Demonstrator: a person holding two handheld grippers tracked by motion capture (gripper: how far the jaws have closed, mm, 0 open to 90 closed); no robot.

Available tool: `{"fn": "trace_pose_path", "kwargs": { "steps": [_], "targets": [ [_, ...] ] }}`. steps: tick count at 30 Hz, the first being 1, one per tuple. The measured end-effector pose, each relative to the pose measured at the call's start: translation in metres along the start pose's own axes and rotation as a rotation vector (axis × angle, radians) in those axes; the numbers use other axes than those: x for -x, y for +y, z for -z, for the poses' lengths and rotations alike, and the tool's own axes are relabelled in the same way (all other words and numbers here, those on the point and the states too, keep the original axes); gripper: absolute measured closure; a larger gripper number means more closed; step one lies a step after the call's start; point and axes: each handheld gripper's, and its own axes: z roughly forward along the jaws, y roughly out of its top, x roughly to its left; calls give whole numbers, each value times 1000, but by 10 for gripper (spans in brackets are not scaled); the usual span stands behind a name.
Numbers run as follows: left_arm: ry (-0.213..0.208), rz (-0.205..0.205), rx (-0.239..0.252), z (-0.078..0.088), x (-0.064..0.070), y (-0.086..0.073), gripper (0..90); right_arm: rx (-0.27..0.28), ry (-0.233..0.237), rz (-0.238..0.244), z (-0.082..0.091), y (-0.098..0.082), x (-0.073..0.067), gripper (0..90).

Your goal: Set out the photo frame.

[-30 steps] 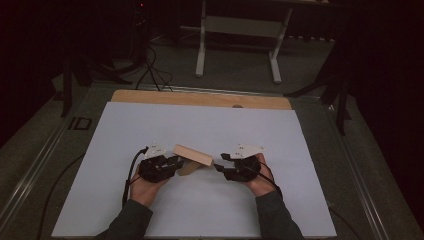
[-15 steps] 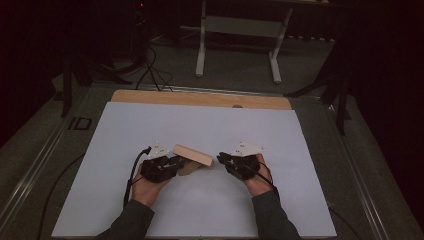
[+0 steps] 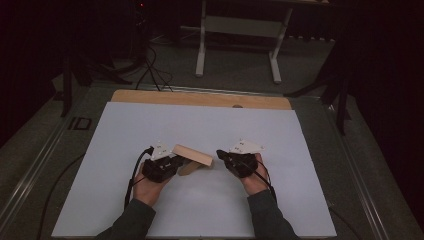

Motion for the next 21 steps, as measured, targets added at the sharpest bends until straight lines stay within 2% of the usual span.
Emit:
{"fn": "trace_pose_path", "kwargs": {
  "steps": [6, 21],
  "targets": [
    [9, -2, 3, 0, 0, 0, 888, 9, 1, -10, -4, 1, -2, 894],
    [21, -16, 4, -1, 1, 2, 894, 14, 24, -31, -10, 2, -6, 896]
  ]
}}
